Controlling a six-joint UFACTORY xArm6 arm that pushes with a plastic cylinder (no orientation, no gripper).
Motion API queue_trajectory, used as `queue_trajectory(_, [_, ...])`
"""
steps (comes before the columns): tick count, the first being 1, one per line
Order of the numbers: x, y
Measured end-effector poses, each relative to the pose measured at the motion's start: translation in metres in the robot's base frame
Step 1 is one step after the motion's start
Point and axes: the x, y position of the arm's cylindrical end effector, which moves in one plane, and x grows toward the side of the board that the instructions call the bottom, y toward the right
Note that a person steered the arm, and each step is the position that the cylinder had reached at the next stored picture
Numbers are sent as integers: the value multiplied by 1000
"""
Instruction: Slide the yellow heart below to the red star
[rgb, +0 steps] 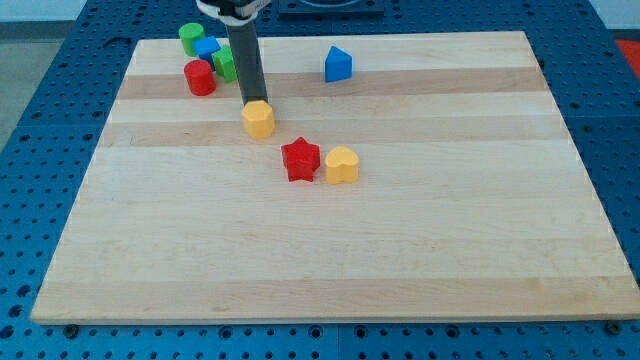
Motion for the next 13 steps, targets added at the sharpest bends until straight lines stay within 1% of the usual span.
queue_trajectory(2, [18,108])
queue_trajectory(4, [67,181])
queue_trajectory(5, [81,204])
queue_trajectory(6, [83,179])
queue_trajectory(9, [82,74])
queue_trajectory(10, [87,73])
queue_trajectory(11, [102,101])
queue_trajectory(12, [102,155])
queue_trajectory(13, [109,173])
